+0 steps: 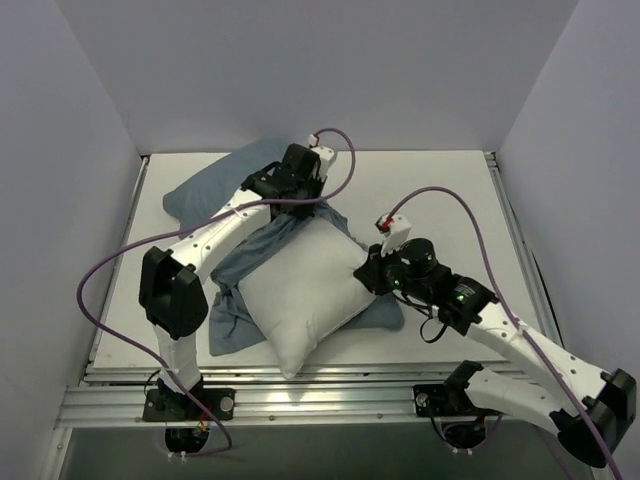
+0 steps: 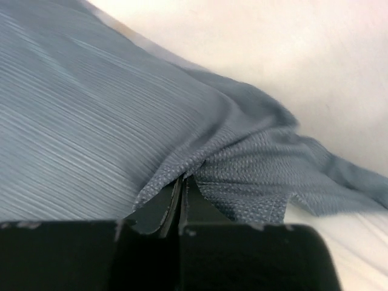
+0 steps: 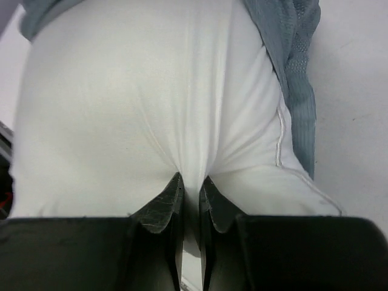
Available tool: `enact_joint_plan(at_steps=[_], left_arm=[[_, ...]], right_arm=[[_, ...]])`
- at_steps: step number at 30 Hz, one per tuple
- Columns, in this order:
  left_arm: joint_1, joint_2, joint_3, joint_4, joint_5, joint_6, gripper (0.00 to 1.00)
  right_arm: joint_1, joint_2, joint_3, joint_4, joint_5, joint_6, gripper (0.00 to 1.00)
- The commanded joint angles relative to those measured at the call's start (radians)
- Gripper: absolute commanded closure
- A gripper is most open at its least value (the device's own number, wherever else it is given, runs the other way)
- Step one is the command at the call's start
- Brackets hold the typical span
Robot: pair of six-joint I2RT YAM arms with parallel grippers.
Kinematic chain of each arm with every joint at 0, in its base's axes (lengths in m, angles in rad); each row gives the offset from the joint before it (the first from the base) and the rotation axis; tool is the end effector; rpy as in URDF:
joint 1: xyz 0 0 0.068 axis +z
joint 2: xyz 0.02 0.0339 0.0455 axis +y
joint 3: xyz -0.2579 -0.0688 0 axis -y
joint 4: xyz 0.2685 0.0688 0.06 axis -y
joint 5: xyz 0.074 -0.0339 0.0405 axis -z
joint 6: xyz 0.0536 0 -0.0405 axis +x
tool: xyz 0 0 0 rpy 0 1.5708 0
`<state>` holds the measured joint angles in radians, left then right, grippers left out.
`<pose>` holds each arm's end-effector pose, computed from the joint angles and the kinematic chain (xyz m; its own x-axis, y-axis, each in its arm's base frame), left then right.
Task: Remove the pillowcase from the pillow
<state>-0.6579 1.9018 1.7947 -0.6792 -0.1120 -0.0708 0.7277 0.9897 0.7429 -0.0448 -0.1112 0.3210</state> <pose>0.3733 -0.2809 0.2983 -0.5972 0.3726 -0.7103 0.5042 0.8631 0.0289 0.2016 0.1876 0.2851 -0.4373 0.0304 -0.8988 -0.6349 0.6974 0.3325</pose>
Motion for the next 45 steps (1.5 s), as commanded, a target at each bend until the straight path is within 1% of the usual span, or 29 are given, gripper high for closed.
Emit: enact_joint_plan(at_steps=[1,2,3,7,12,15,17,19,21,22,23,25,26,28,29,30,31,32,33,34,35,36,37,39,40,41,42,43,45], left_arm=[[0.138,0.023,0.072,0.047,-0.247,-0.026,0.98],[0.155,0.034,0.081,0.049,-0.262,-0.03,0.98],[0.184,0.042,0.089,0.053,-0.3,-0.032,0.98],[0.251,0.083,0.126,0.056,-0.357,-0.032,0.98],[0.311,0.164,0.195,0.038,-0.446,-0.027,0.98],[0.323,0.201,0.213,0.049,-0.472,-0.02,0.98],[0.319,0.206,0.213,0.058,-0.444,-0.023,0.98],[0.308,0.197,0.204,0.061,-0.352,-0.055,0.97],[0.281,0.161,0.189,0.076,-0.257,-0.095,0.92],[0.268,0.145,0.157,0.089,-0.226,-0.102,0.89],[0.255,0.1,0.138,0.105,-0.203,-0.115,0.76],[0.216,0.031,0.079,0.151,-0.151,-0.121,0.66],[0.204,0.007,0.063,0.165,-0.14,-0.13,0.54],[0.176,-0.073,0.016,0.178,-0.126,-0.142,0.39],[0.17,-0.105,-0.003,0.184,-0.121,-0.162,0.31],[0.162,-0.136,-0.023,0.19,-0.12,-0.176,0.19],[0.153,-0.171,-0.046,0.191,-0.121,-0.19,0.14],[0.147,-0.246,-0.098,0.194,-0.123,-0.223,0.1],[0.142,-0.285,-0.13,0.204,-0.129,-0.239,0.07],[0.13,-0.366,-0.164,0.205,-0.147,-0.257,0.03],[0.129,-0.407,-0.199,0.205,-0.178,-0.302,0.03],[0.129,-0.446,-0.274,0.202,-0.184,-0.32,0.03],[0.127,-0.521,-0.311,0.199,-0.192,-0.337,0.03],[0.145,-0.59,-0.415,0.161,-0.219,-0.376,0.03],[0.155,-0.657,-0.451,0.15,-0.221,-0.383,0.03],[0.182,-0.691,-0.484,0.126,-0.218,-0.395,0.03],[0.199,-0.72,-0.548,0.113,-0.215,-0.4,0.03],[0.214,-0.784,-0.579,0.104,-0.21,-0.405,0.03],[0.274,-0.843,-0.662,0.069,-0.212,-0.408,0.03]], right_arm=[[0.009,-0.167,0.128,-0.159,0.007,0.033,1.0],[0.009,-0.213,0.147,-0.197,0.004,0.038,1.0],[0.007,-0.232,0.189,-0.219,0.004,0.042,1.0],[0.009,-0.295,0.294,-0.323,0.027,0.047,1.0],[0.009,-0.327,0.386,-0.438,0.108,0.046,1.0],[0.009,-0.326,0.411,-0.487,0.2,0.05,1.0],[0.009,-0.306,0.406,-0.51,0.234,0.058,1.0],[0.009,-0.287,0.372,-0.507,0.246,0.062,1.0],[0.009,-0.24,0.322,-0.475,0.232,0.053,1.0],[0.009,-0.218,0.305,-0.463,0.205,0.049,1.0],[0.009,-0.176,0.287,-0.423,0.19,0.041,1.0],[0.01,-0.134,0.237,-0.355,0.165,0.02,0.93],[0.012,-0.102,0.222,-0.327,0.145,0.012,0.83],[0.018,-0.07,0.191,-0.25,0.128,-0.019,0.7],[0.021,-0.039,0.187,-0.23,0.122,-0.031,0.51],[0.027,-0.022,0.184,-0.212,0.123,-0.043,0.4],[0.041,-0.004,0.184,-0.182,0.127,-0.074,0.31],[0.05,0.036,0.185,-0.17,0.131,-0.089,0.2],[0.059,0.056,0.188,-0.156,0.146,-0.103,0.16],[0.09,0.079,0.196,-0.136,0.154,-0.137,0.11],[0.111,0.122,0.2,-0.126,0.168,-0.154,0.02],[0.137,0.144,0.205,-0.113,0.22,-0.171,0.0],[0.206,0.167,0.211,-0.106,0.254,-0.189,0.0],[0.289,0.243,0.257,-0.113,0.347,-0.246,0.0],[0.329,0.269,0.269,-0.116,0.452,-0.269,0.0],[0.398,0.321,0.289,-0.116,0.502,-0.307,0.0],[0.42,0.348,0.299,-0.113,0.568,-0.313,0.0],[0.438,0.395,0.305,-0.11,0.587,-0.348,0.0],[0.484,0.438,0.312,-0.098,0.643,-0.399,0.0]])
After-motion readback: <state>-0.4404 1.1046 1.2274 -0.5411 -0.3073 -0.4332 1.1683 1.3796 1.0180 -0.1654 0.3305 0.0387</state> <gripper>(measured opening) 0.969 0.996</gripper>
